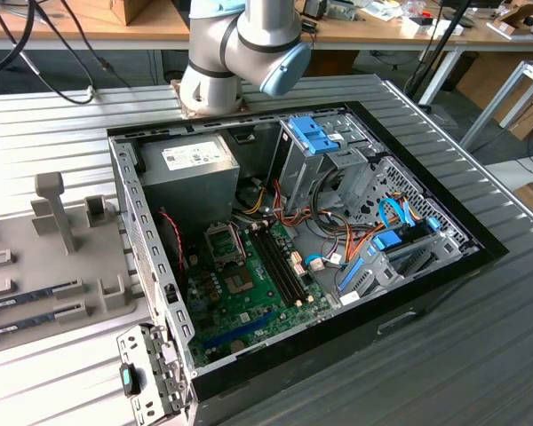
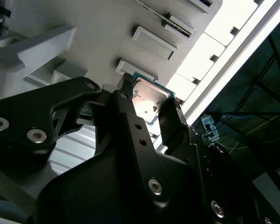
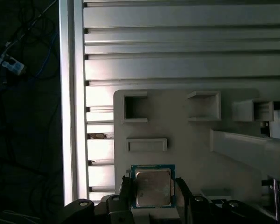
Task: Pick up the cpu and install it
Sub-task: 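Pick up the cpu and move it towards the insertion slot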
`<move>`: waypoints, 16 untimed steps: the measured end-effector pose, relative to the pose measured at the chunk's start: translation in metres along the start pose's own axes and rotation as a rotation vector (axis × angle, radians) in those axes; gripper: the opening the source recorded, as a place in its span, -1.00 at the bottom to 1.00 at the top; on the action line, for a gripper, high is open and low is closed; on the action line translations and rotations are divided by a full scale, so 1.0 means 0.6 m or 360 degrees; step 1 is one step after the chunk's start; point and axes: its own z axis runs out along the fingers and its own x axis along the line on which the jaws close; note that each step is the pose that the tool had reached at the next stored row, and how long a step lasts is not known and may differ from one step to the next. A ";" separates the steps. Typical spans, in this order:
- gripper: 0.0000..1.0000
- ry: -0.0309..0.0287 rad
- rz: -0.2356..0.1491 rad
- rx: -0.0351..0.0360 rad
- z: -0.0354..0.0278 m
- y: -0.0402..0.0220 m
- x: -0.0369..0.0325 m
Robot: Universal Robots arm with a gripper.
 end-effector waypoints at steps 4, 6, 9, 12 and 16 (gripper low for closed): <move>-0.06 -0.00001 0.0000 0.0000 -0.007 0.000 0.000; -0.06 0.00000 0.0000 0.0000 -0.010 0.000 0.000; -0.06 0.00000 0.0000 0.0000 -0.014 0.000 0.000; -0.06 0.00000 0.0000 0.0000 -0.019 0.000 -0.001; -0.06 0.00000 0.0000 0.0000 -0.028 0.000 -0.001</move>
